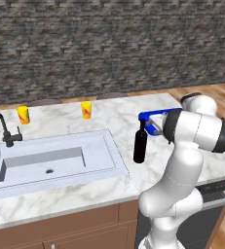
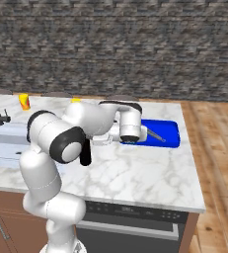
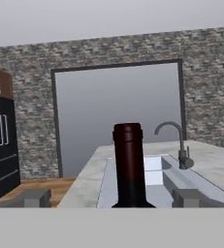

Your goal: Place the drinks on the dining counter in a tight cluster.

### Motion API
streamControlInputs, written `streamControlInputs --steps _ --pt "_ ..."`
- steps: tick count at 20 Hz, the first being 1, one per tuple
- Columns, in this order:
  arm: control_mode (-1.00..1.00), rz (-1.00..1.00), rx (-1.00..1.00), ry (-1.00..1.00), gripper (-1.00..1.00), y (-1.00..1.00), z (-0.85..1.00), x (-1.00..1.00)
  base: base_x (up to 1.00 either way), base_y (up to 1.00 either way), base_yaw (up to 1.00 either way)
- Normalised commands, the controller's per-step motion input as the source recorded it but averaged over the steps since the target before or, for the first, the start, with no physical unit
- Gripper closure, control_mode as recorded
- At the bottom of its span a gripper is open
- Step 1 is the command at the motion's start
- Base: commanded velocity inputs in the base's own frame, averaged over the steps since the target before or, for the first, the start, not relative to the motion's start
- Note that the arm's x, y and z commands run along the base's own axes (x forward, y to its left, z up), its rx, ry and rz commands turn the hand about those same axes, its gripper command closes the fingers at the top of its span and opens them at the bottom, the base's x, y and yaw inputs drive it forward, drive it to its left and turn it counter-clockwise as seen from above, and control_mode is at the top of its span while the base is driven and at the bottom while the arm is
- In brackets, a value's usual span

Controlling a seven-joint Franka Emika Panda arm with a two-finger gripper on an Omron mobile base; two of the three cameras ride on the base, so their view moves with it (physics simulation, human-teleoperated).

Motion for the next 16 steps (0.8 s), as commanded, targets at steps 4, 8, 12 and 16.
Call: streamControlInputs --steps 4,8,12,16 --pt "-1.00 -0.01 0.00 0.00 -1.00 -0.12 0.23 -0.39 0.00 0.00 0.00" --pt "-1.00 -0.04 -0.01 0.00 -1.00 -0.02 0.31 -0.51 0.00 0.00 0.00" --pt "-1.00 -0.06 -0.07 0.00 -1.00 0.00 0.33 -0.53 0.00 0.00 0.00" --pt "-1.00 -0.18 -0.05 0.00 -1.00 0.02 0.31 -0.50 0.00 0.00 0.00"
